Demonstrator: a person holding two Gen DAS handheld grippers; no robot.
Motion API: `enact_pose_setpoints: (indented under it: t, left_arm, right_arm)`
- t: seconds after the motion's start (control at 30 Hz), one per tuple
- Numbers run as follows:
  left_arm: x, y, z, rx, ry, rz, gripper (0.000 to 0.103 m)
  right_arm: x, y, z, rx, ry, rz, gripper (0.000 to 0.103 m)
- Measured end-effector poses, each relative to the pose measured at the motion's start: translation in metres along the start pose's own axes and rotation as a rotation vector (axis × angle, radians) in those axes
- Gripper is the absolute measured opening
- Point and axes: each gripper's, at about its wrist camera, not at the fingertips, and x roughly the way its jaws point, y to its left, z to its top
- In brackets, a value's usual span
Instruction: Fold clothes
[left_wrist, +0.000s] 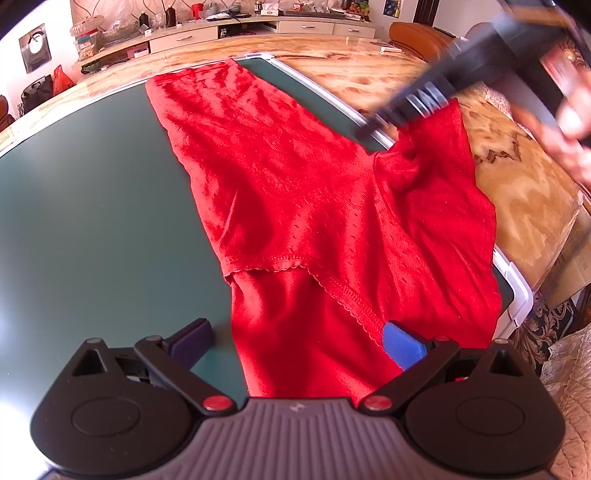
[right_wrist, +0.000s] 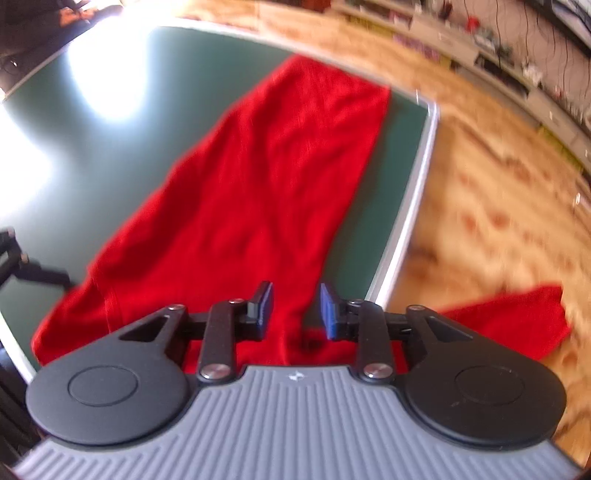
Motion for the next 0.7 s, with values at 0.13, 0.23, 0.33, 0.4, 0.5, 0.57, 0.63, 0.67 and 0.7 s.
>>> enact_pose_setpoints:
  t: [0.13,0.23,0.33,0.4,0.5,0.57,0.63,0.67,0.7]
  left_arm:
    - [0.001,-0.001,0.000,0.000,0.002,0.000,0.103]
    - [0.001,0.001,0.002,-0.006,0.002,-0.005,0.103]
    - [0.001,0.002,0.002,-0.007,0.004,-0.001,0.103]
    - [0.000,0.004,0.002,-0.012,0.006,0.002,0.103]
    - [-0.001,0.009,0.003,-0.038,0.010,0.038,0.102]
    - [-0.003,0.015,0.003,-0.068,0.002,0.071,0.102]
    - [-0.006,0.021,0.004,-0.091,-0.014,0.092,0.102]
    - [-0.008,0.022,0.004,-0.099,-0.019,0.088,0.102]
    - [-0.009,0.023,0.004,-0.107,-0.025,0.084,0.102]
  right_arm:
    - [0.025,0.010,0.046,-0.003,-0.064,0.076,0.037]
    - [0.059,0.019,0.082,-0.004,-0.087,0.109,0.037]
    - [0.089,0.030,0.109,-0.039,-0.090,0.090,0.037]
    - [0.108,0.036,0.119,-0.031,-0.075,0.091,0.037]
    - [0.126,0.032,0.132,0.056,-0.095,0.131,0.037]
    - [0.134,0.033,0.140,0.089,-0.123,0.133,0.039]
    - [0.141,0.039,0.148,0.087,-0.142,0.103,0.039]
    - [0.145,0.042,0.153,0.084,-0.146,0.090,0.040]
    - [0.147,0.043,0.157,0.080,-0.144,0.083,0.040]
